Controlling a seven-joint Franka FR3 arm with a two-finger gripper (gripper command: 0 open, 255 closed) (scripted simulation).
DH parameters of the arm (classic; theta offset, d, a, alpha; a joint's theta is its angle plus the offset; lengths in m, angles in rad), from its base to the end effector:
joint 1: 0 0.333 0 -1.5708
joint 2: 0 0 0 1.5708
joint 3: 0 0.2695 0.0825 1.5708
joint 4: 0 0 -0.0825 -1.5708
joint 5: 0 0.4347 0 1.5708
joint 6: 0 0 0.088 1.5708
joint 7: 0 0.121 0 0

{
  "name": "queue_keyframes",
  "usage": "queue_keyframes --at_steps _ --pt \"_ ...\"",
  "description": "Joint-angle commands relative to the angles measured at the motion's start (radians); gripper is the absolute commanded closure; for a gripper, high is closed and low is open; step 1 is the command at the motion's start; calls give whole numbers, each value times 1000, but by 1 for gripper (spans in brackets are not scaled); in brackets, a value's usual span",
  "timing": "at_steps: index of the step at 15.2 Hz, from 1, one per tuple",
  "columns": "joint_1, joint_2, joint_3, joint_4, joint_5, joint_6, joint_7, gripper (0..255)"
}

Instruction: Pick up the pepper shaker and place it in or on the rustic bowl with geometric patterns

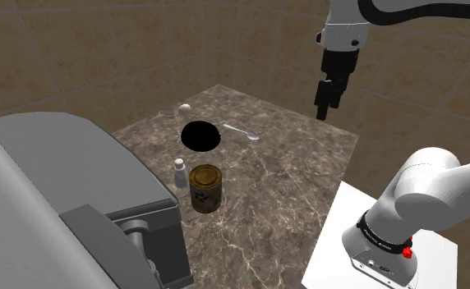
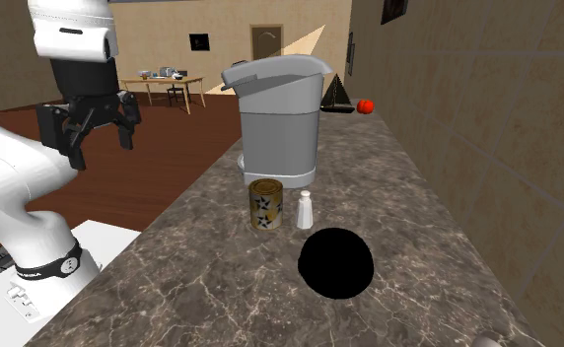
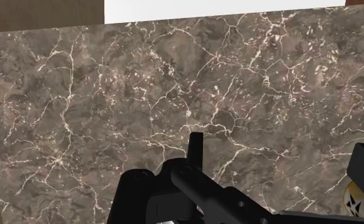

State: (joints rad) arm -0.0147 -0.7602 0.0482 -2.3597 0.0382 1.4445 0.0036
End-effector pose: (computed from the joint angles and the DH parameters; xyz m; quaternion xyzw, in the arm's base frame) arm 0.3790 0.0190 0.5216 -0.9969 -0.0079 0.0777 0.0016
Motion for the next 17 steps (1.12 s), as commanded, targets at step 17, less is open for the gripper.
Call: queue_keyframes --at_steps 17 --pt "61 438 248 122 26 412 215 0"
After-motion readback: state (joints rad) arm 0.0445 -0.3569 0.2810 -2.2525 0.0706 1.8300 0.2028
